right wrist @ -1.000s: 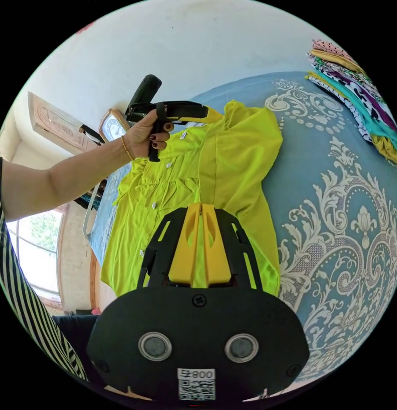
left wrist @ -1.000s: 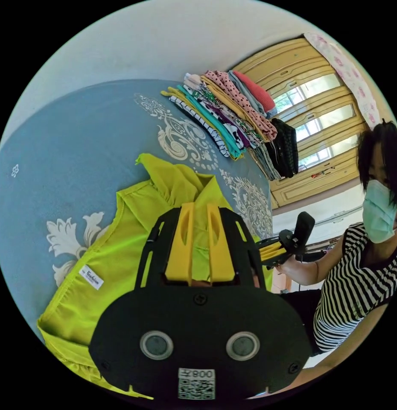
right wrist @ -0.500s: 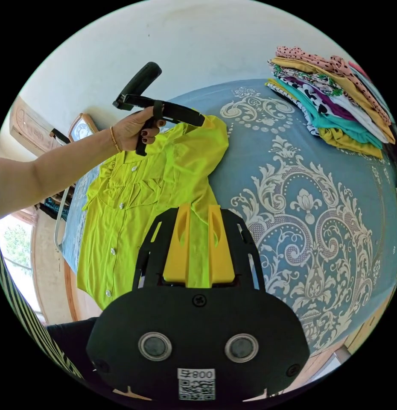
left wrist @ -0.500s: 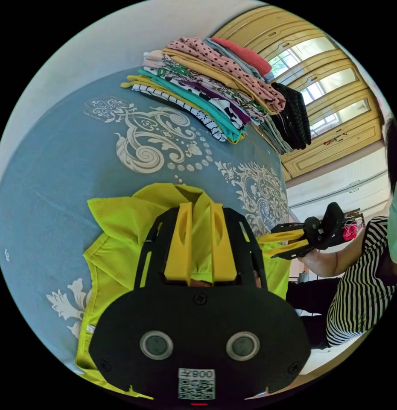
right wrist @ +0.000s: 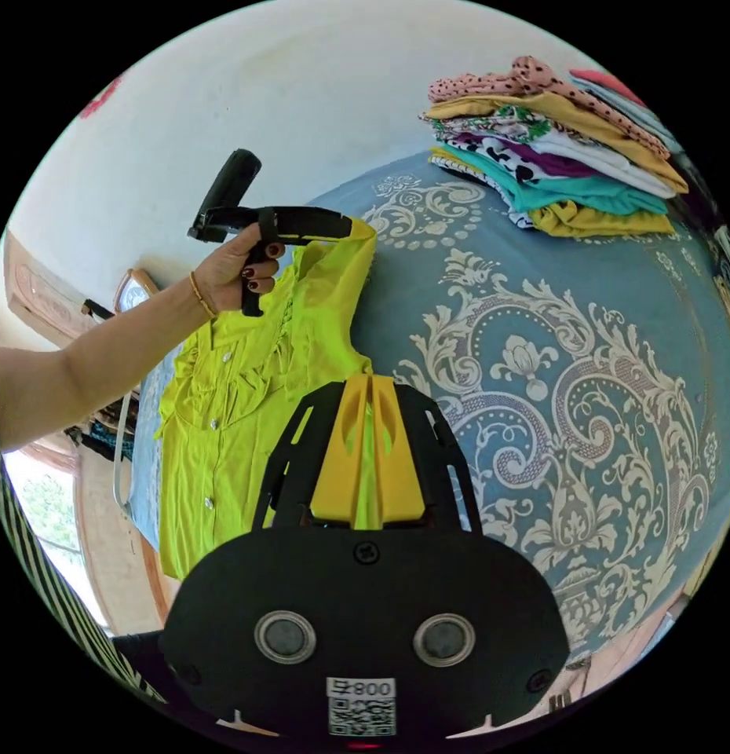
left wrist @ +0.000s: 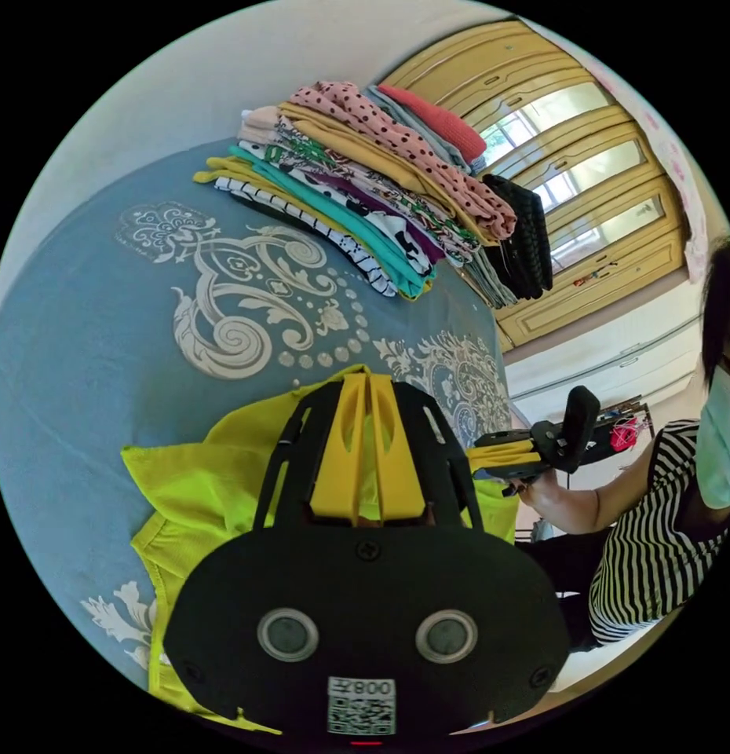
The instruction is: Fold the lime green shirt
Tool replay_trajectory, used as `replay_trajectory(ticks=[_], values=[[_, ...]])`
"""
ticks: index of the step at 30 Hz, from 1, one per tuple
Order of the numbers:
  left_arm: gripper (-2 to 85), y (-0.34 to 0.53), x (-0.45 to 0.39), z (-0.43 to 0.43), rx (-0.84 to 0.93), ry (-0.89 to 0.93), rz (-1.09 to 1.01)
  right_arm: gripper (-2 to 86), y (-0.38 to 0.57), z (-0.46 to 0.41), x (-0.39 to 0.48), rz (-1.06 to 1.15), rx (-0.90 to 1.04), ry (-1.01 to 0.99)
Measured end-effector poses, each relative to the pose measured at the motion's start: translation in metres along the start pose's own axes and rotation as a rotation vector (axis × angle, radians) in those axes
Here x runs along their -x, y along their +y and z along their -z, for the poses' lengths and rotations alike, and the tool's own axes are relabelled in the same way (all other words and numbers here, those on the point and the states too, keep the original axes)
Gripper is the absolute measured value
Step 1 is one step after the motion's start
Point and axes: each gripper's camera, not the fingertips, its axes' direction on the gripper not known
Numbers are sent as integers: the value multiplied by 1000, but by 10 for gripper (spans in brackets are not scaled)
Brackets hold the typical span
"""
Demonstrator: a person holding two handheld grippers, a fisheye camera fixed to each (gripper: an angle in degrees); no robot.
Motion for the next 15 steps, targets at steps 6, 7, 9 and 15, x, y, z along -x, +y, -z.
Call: replay_trajectory(ticks=[6, 7, 9, 15], values=[[17, 14, -1, -1, 16, -51, 35, 12, -8, 1, -5, -42, 16, -38], [18, 18, -4, 6, -6, -65, 43, 12, -9, 2, -5, -47, 17, -43], [19, 24, -8, 16, -35, -70, 47, 12, -11, 9, -5, -57, 10, -47], [19, 59, -39, 56, -174, -94, 36, 4, -30, 28, 9, -20, -46, -11]])
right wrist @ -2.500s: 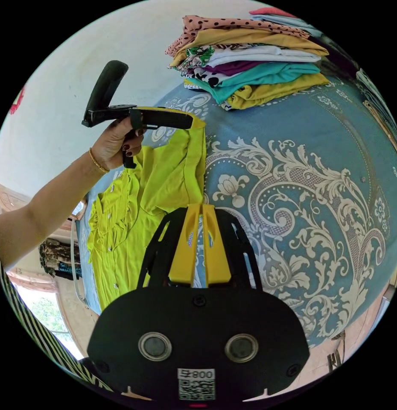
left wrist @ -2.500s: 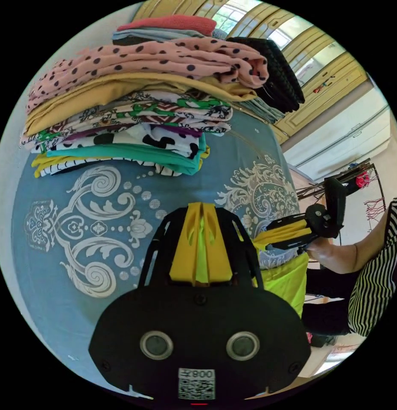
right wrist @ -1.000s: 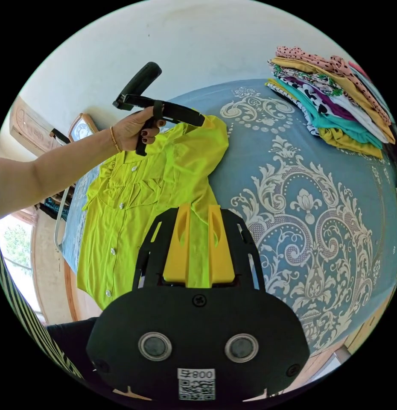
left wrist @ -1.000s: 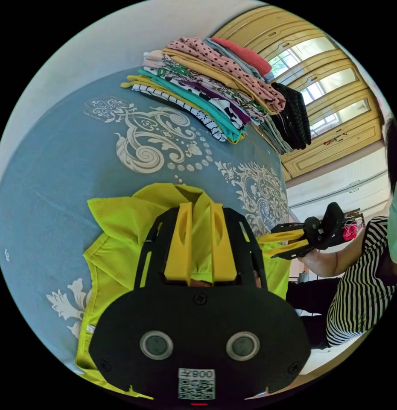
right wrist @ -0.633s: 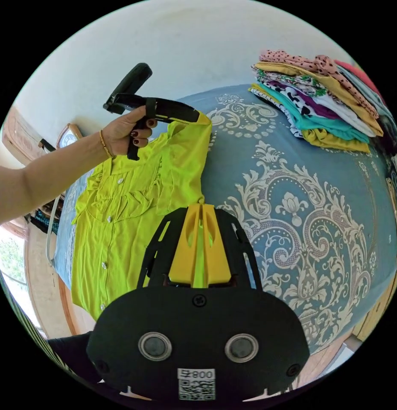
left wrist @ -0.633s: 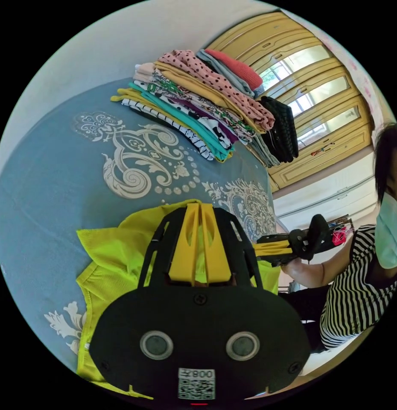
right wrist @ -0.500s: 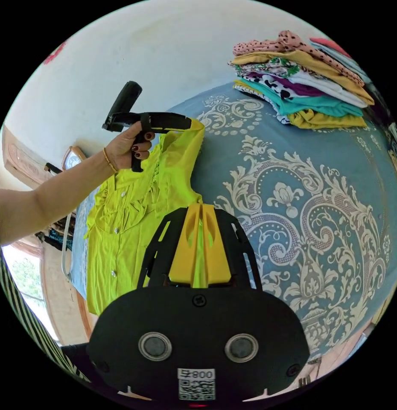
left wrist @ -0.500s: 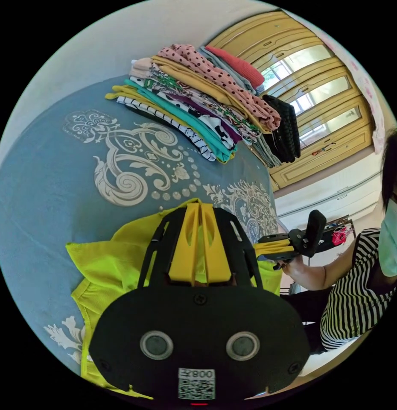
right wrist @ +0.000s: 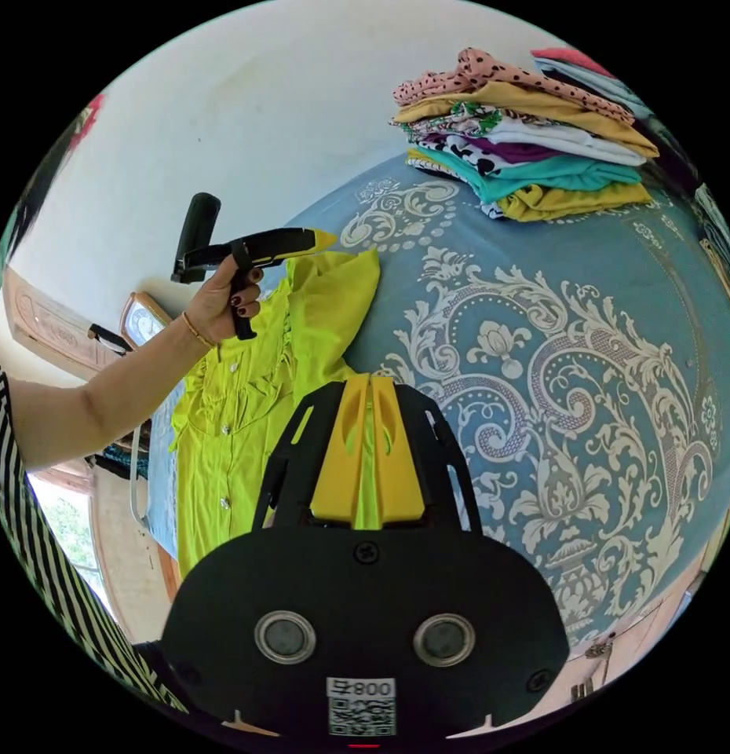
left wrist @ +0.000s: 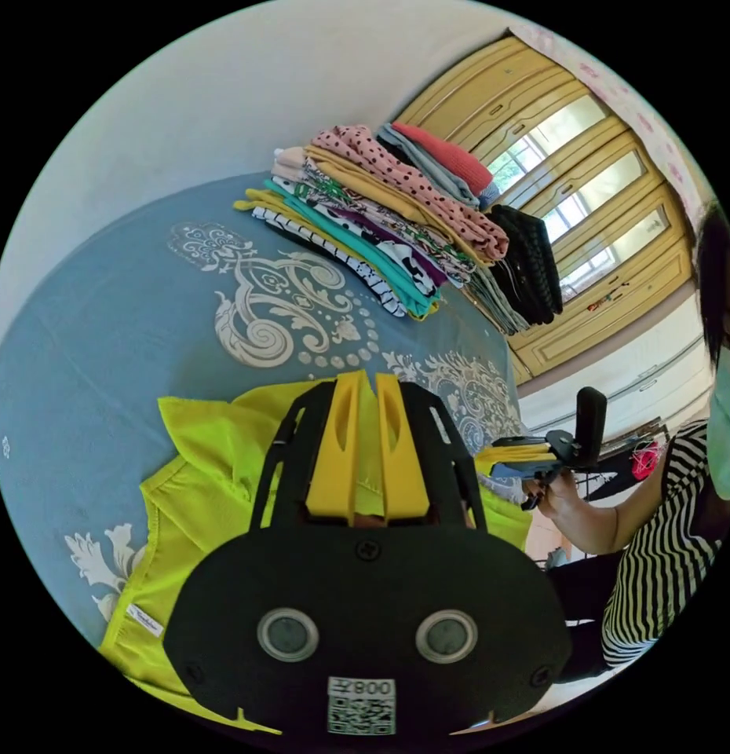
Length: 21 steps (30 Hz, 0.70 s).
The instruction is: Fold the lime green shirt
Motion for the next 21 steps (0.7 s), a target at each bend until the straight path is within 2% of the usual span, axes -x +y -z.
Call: replay_trajectory(ticks=[3, 5, 9, 11, 14, 21], values=[[16, 25, -17, 19, -49, 23, 7, 2, -15, -3, 15, 84, -12, -78], [11, 50, -30, 25, -60, 46, 29, 2, -25, -15, 25, 140, 46, -111], [5, 82, -43, 13, 28, 8, 84, 1, -43, -41, 34, 176, 166, 79], [3, 93, -42, 3, 80, -24, 129, 0, -50, -38, 29, 117, 147, 35], [3, 96, -45, 9, 53, 2, 140, 1, -58, -33, 30, 83, 141, 15], [3, 116, -75, 55, -41, 20, 133, 1, -106, -21, 56, 163, 64, 44]])
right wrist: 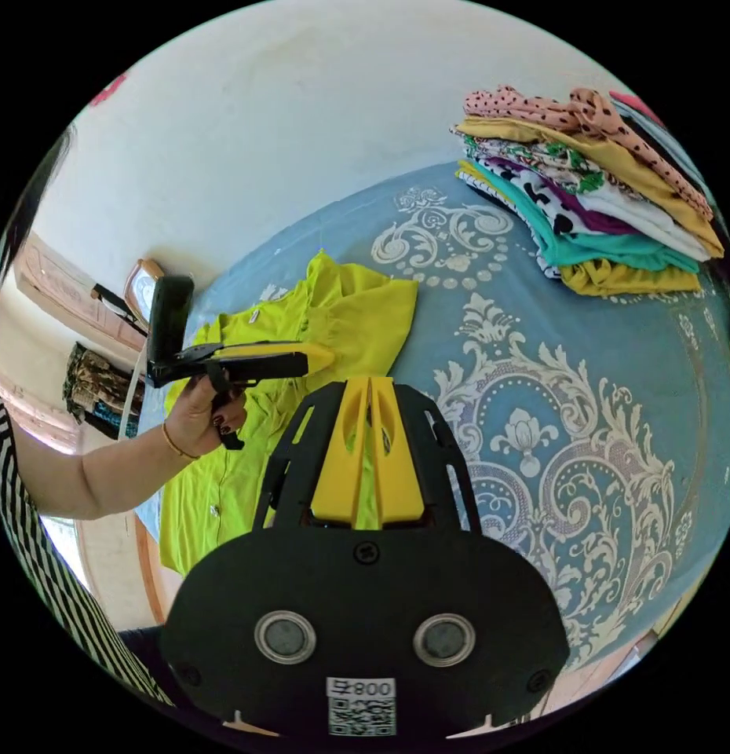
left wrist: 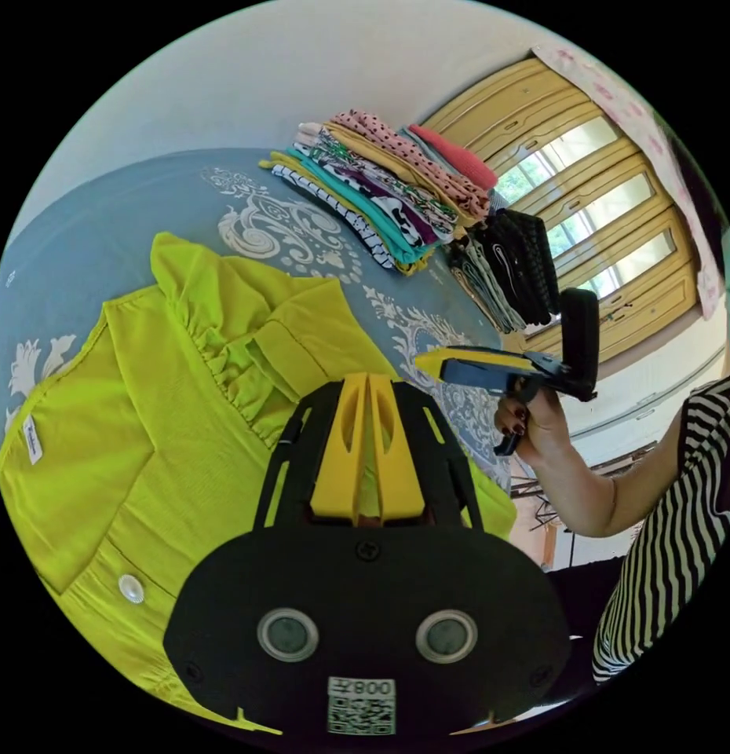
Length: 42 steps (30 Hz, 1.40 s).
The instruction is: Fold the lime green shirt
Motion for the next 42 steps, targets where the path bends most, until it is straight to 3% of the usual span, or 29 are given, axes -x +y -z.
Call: replay_trajectory(ticks=[6, 11, 14, 21, 25, 31, 34, 42], values=[[9, 35, -27, 15, 42, 2, 28, 4, -76, -31, 7, 101, 87, 44], [37, 67, -39, 56, -100, -77, 174, 16, -104, -43, 42, 290, 93, 35], [54, 82, -43, 62, -90, -46, 265, 37, -116, -56, 62, 407, 146, 85], [15, 96, -53, 73, -74, 22, 348, 37, -137, -87, 89, 560, 298, 47], [6, 105, -68, 90, -77, 51, 347, 6, -143, -95, 97, 574, 301, 59], [4, 118, -106, 124, -106, 53, 285, 1, -151, -77, 117, 608, 177, -129], [3, 128, -116, 130, -66, 54, 308, 1, -152, -96, 124, 610, 250, -102], [4, 149, -144, 168, -90, 72, 333, 3, -157, -99, 121, 470, 187, -69]])
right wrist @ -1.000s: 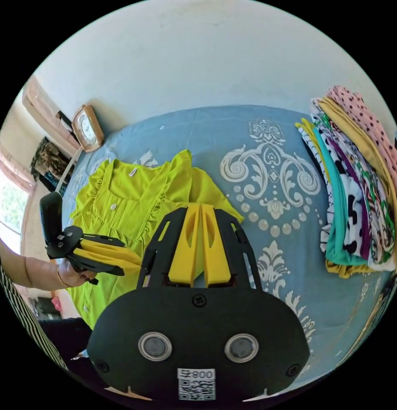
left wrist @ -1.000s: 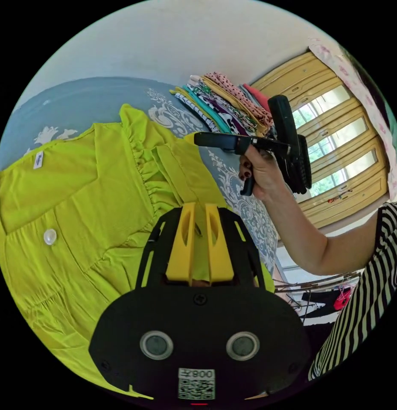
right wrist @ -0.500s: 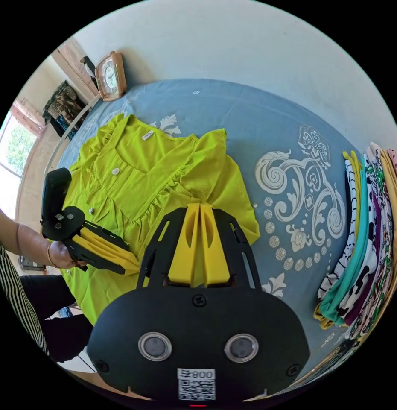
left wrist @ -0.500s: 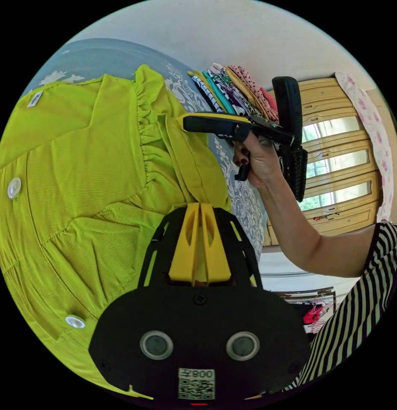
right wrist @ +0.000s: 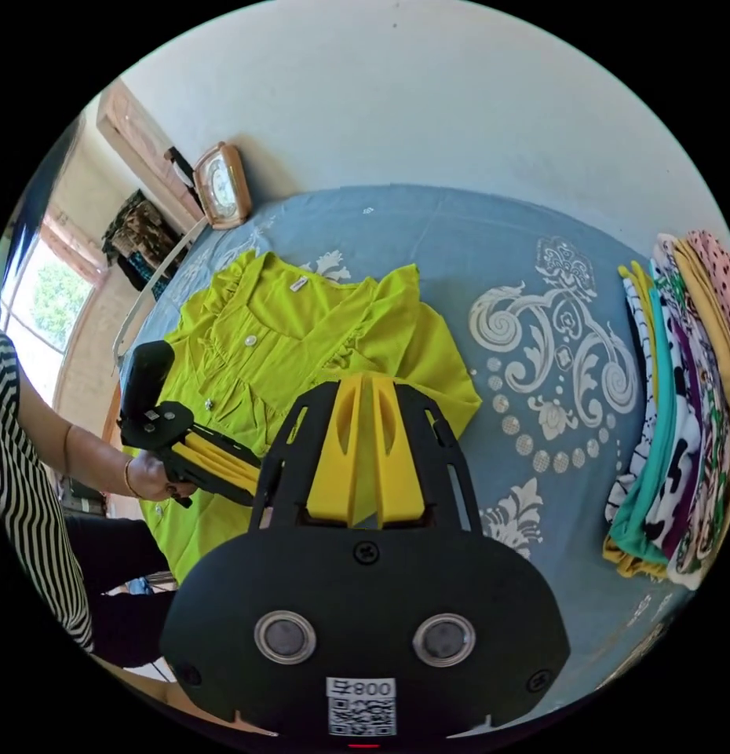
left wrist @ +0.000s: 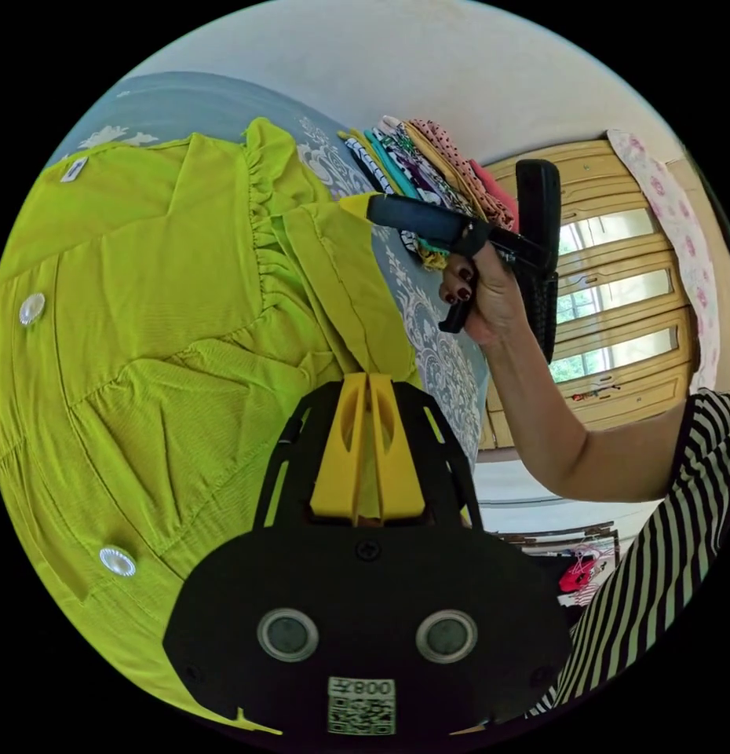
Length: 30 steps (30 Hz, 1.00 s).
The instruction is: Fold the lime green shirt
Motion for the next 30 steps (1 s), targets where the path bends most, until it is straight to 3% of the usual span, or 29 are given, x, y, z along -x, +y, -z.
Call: replay_trajectory(ticks=[7, 11, 19, 22, 25, 30], values=[[4, 24, -34, 42, -49, -41, -20, 1, -2, -26, -21, -197, -25, 77], [4, 35, -46, 59, -39, -51, -2, 0, -22, -52, -26, -224, 6, -9], [5, 71, -82, 116, -116, -44, -3, 1, -22, -49, 27, -196, -65, 65], [5, 79, -88, 129, -96, -50, 21, 1, -16, -69, 59, -147, -4, 37], [7, 88, -92, 148, -107, -46, 43, 1, -17, -117, 73, -143, 170, 134], [16, 119, -108, 213, -201, -57, 73, 1, -38, -126, 84, -207, 46, 36]])
